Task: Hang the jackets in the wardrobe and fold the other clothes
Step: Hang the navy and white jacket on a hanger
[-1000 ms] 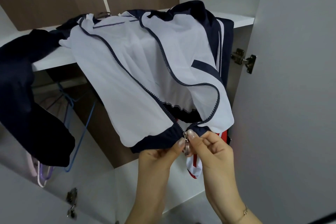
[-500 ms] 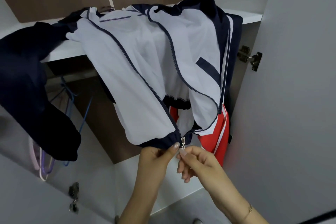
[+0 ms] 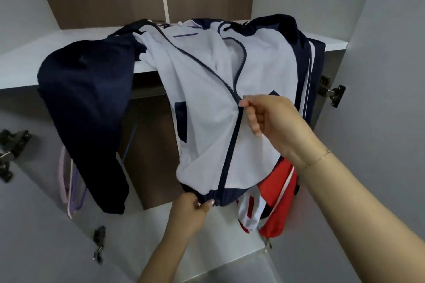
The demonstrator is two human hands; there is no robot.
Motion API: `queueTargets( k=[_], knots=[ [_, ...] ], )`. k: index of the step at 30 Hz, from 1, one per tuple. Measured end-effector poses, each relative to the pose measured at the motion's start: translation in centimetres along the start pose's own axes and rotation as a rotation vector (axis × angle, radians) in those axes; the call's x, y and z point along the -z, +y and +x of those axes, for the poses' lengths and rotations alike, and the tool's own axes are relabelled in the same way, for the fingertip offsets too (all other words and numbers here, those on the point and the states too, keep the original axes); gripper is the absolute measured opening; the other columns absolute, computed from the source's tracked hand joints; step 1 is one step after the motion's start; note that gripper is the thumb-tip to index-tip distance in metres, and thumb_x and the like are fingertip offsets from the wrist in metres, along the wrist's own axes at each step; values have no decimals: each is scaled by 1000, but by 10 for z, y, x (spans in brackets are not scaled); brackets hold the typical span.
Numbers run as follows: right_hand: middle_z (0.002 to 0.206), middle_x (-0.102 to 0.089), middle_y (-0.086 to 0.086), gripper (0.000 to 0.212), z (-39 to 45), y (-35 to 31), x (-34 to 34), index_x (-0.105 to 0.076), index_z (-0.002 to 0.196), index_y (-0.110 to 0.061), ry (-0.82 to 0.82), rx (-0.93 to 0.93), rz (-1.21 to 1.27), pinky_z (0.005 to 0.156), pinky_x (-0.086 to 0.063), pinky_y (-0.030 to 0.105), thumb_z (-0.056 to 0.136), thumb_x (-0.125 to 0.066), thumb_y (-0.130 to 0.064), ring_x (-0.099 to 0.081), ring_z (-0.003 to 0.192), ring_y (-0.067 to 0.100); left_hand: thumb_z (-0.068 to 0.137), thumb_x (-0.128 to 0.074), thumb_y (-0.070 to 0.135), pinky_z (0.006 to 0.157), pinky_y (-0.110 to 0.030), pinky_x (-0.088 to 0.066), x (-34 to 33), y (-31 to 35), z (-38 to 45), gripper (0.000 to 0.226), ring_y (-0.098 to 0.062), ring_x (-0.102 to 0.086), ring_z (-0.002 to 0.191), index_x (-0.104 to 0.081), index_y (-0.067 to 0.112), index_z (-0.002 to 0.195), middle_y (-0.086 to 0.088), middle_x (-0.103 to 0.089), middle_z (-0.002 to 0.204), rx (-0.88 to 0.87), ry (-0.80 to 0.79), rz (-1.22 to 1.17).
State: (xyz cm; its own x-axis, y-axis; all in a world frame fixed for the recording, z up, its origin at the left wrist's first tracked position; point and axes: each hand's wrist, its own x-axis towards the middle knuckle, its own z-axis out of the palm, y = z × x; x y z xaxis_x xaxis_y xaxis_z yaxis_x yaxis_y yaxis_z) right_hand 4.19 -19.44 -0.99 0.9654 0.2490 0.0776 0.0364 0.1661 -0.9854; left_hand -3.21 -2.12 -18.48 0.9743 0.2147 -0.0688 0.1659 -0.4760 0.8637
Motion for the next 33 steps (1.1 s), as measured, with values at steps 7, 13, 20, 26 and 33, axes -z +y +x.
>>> queueTargets(
  k=[7, 13, 20, 26, 33],
  knots=[
    [49, -33, -2, 22, 28, -32, -11, -66, 79, -6, -131, -8, -293, 40, -22, 22, 91, -52, -17, -26, 40, 13, 83, -56, 62, 49, -9, -38, 56, 54, -9, 35, 8, -57, 69, -54, 33, 63, 22, -59, 63, -232, 242, 374],
    [52, -25, 0, 20, 30, -40, -13, -61, 73, -8, -200, -55, -352, 39, -21, 22, 88, -51, -17, -21, 44, 15, 93, -58, 44, 62, -21, -33, 40, 140, 34, 26, -7, -46, 69, -49, 22, 81, 12, -46, 76, -555, 345, 217],
    [46, -48, -4, 29, 71, -83, -19, -62, 79, -5, -222, -31, -157, 39, -42, 19, 99, -42, -11, -47, 38, 9, 88, -68, 33, 56, -26, -37, 40, 125, 60, 43, -13, -42, 55, -42, 14, 59, 1, -43, 57, -324, 59, 189],
    [42, -48, -5, 27, 122, -120, -40, -63, 73, -6, -182, 7, -288, 37, -41, 15, 95, -49, -14, -48, 35, 7, 83, -73, 37, 58, -17, -45, 92, 160, 67, 27, -7, -53, 61, -64, 16, 69, 6, -57, 65, -207, -182, 511],
    [42, -50, -5, 27, 139, -127, -33, -62, 70, -7, -341, -184, -209, 30, -36, 13, 94, -50, -14, -48, 32, 5, 82, -67, 53, 74, -38, -54, 113, 240, 97, 48, -23, -66, 69, -64, 5, 78, -8, -70, 67, -439, 392, 384]
  ],
)
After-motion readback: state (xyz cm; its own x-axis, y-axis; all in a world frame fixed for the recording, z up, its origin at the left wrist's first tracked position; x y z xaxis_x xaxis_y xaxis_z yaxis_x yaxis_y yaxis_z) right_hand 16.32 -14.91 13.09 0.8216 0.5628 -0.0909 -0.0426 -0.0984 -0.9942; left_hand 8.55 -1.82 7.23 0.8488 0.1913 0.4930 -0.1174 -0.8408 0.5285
